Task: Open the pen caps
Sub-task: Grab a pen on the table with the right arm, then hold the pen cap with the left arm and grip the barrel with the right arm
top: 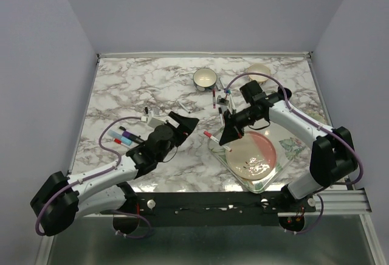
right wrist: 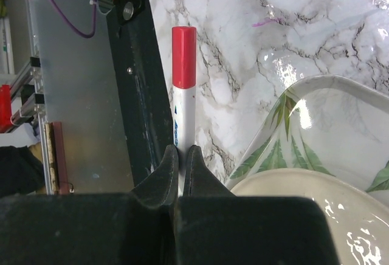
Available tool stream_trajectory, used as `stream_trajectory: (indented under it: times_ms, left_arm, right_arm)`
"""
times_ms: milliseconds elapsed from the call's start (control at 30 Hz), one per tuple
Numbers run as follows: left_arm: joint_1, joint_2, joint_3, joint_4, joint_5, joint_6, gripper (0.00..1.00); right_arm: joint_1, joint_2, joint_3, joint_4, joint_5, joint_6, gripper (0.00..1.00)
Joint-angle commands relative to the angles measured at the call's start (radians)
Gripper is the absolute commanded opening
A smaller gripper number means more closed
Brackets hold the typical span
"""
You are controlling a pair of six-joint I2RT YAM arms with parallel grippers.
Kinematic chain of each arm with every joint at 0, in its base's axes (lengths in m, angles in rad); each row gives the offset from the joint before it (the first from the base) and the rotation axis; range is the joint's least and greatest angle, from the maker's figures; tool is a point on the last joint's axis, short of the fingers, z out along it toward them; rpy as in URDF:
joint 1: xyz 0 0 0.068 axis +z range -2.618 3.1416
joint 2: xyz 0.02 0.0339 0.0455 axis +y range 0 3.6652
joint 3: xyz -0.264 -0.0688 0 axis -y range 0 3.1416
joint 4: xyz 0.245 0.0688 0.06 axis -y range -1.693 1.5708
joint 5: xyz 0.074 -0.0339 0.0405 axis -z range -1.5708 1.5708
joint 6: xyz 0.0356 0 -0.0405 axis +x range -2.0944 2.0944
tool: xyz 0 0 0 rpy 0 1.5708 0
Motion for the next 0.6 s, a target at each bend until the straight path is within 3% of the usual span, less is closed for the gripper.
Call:
stream_trajectory:
  times_ms: [0, 167, 567]
  left_arm:
    - [-0.018, 0.051, 0.074, -0.034, -0.087, -0.043, 0.94]
    - [-0.047, 0.116, 0.113, -0.064, -0.096, -0.063, 0.87]
    - [-0.145, 0.245, 0.205, -0.11, -0.122, -0.138, 0.61]
  right_arm:
    - [0.011, 0.018, -0.006, 0.004, -0.016, -0.021, 0.01]
    - [0.013, 0.015, -0.003, 0.004, -0.013, -0.021, 0.01]
    - [0.015, 0.006, -0.004, 0.023, 0.019, -0.009, 0.01]
